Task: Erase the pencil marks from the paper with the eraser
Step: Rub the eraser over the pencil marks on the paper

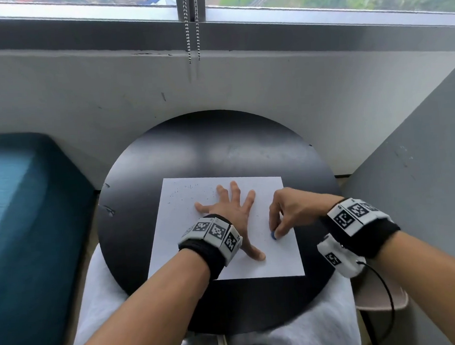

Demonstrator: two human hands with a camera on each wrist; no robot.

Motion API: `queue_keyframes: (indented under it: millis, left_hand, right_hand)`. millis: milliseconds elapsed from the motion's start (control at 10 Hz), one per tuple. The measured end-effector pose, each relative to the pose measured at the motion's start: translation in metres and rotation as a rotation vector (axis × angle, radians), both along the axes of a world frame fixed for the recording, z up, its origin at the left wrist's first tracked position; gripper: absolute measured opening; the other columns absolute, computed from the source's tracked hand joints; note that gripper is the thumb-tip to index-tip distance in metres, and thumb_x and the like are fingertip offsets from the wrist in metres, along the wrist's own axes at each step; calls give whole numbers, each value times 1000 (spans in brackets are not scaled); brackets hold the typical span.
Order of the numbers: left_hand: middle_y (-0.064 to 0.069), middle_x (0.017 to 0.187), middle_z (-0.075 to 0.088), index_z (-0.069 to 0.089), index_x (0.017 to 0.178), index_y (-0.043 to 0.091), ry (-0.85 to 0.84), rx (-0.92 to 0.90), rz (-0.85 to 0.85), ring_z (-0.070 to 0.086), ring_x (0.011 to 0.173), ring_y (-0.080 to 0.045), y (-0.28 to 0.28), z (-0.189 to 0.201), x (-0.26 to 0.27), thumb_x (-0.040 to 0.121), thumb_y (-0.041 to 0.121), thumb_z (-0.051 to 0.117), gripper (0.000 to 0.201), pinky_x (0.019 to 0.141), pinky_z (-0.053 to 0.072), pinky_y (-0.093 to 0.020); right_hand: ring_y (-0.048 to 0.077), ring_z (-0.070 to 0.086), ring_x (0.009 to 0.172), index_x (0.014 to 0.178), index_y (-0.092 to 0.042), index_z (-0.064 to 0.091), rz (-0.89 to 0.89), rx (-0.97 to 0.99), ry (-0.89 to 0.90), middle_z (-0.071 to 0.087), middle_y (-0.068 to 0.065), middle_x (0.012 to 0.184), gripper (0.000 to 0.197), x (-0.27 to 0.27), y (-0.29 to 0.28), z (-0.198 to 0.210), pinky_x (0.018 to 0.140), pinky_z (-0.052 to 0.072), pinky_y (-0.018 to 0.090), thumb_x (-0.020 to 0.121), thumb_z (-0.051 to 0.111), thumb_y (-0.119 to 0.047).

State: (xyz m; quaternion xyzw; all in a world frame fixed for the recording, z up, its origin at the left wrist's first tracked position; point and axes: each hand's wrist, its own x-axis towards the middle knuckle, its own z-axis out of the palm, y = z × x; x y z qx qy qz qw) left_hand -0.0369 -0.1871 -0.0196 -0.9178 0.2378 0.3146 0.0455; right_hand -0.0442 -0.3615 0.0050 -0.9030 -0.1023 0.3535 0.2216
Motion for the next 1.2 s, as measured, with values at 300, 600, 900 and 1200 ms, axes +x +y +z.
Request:
queue_keyframes:
  millis: [300,600,900,1200]
  left_hand:
    - [-7,160,-28,-21,153,33,1,-1,-2,-17,148,-39,0,0,-1,53,79,77,147,102,20,-80]
    - [-8,160,-28,-21,154,33,3,1,-5,-17,149,-39,0,1,0,53,79,77,147,102,20,-81]
    - [-8,161,-27,-20,154,33,-5,1,-4,-16,149,-40,0,1,0,53,79,77,147,101,21,-81]
    - [-8,160,-27,-20,154,33,-7,9,-3,-15,149,-40,-1,3,0,54,79,77,147,101,21,-81]
  right_hand:
    - [-2,53,62,77,-18,79,-54,45,-88,70,-9,73,6,-11,-3,0,57,38,10,71,81,-17]
    - [2,56,69,76,-20,78,-58,40,-86,71,-9,76,5,-13,-3,-1,63,42,14,71,80,-19]
    - [0,57,69,74,-23,76,-16,60,-78,68,-10,75,7,-12,-1,1,66,44,12,73,79,-16]
    - [-1,56,68,70,-26,75,-7,29,-46,70,-11,75,10,-4,-5,-2,64,43,11,71,80,-17]
